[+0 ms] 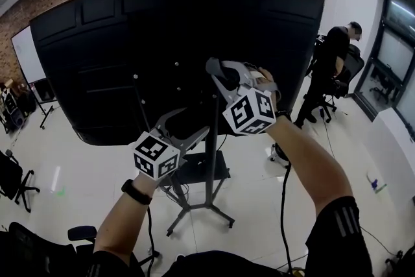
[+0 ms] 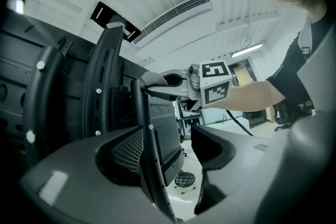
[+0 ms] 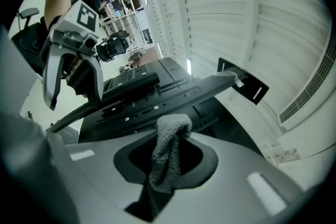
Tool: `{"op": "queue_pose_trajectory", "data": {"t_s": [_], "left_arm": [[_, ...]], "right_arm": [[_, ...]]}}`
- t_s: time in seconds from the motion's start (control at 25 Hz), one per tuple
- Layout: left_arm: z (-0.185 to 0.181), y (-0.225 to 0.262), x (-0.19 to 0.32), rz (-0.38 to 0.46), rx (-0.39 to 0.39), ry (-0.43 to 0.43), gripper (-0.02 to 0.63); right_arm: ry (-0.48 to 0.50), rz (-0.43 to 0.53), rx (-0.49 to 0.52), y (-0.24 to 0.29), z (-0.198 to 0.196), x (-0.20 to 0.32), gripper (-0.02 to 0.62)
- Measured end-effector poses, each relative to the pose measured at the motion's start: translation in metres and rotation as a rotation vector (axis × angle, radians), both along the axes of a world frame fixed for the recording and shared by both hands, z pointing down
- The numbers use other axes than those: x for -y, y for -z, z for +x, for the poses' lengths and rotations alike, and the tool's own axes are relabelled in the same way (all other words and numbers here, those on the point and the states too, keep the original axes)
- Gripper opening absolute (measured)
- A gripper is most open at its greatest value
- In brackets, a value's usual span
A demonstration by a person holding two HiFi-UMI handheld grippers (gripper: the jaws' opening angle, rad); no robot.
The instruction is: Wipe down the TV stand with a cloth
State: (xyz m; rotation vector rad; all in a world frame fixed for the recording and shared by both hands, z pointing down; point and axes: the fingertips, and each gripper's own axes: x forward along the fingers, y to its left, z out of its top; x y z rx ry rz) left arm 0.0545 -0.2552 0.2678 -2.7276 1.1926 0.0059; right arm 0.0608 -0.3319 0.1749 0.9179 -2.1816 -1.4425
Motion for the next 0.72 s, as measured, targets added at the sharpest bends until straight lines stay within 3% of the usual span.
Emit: {"op": "queue_pose_trajectory", "data": {"t_s": [0.24,0.44,0.52,0.72], "left_arm": [[0.002,-0.022,0.009,-0.035,0.001,0.004,0.307],[0.005,-0.044,0.015,-0.072,-0.012,-0.004,0.305],[0.006,-0.054,0.016,-0.086,-0.015,-0.009,0.305],[0.007,-0.07,0.022,-0.104,-0.025,-0.011,0.305]], "right_arm": [[0.009,0.036,0.06,-0.008,0.003,0.0,0.058],[-0.017,0.146,-0.017,-0.024,0.003,-0.004,0.058],[-0.023,0.139,-0.064,-0.043,0.002,-0.002,0.058],[0.003,0.069,-0.066,-0.074,0.007,0.003,0.057]]}}
